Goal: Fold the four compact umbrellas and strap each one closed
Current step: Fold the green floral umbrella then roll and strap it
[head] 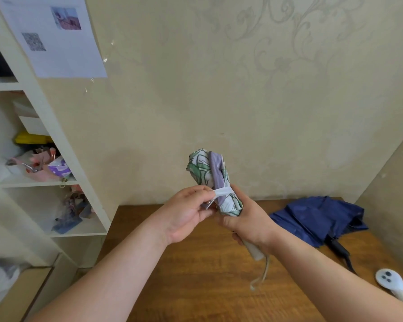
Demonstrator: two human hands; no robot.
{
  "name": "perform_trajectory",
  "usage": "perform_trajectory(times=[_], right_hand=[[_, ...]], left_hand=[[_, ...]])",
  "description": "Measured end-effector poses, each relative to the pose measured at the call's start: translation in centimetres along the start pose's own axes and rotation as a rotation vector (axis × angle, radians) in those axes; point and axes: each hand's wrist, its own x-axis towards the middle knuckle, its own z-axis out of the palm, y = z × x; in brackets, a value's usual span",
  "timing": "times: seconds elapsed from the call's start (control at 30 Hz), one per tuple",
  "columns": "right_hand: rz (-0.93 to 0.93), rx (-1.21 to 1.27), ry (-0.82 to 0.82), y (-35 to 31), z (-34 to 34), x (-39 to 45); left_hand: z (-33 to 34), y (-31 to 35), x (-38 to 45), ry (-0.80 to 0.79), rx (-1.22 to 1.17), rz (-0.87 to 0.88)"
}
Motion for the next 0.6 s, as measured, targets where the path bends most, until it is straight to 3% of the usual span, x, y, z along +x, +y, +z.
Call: perform_trajectory(times=[0.17, 0.37, 0.5, 0.6], right_hand=[[0.071, 0.202, -0.096, -1.1, -1.1, -0.6], [0.150, 0.319, -0.217, -1.3, -1.7, -1.3], [0.297, 0.525, -0.425, -1.1, -1.9, -1.5], [0.398, 0.635, -0.506, -1.2, -2.1, -1.4]], left_hand=[[-0.6, -0.2, 0.2, -0.115, -0.043, 0.037], [-0.8, 0.3, -0.2, -0.109, 0.327, 0.052], [-0.7, 0.3, -0.1, -0.168, 0.159, 0.037], [-0.3, -0.1, 0.2, -0.093, 0.168, 0.076]])
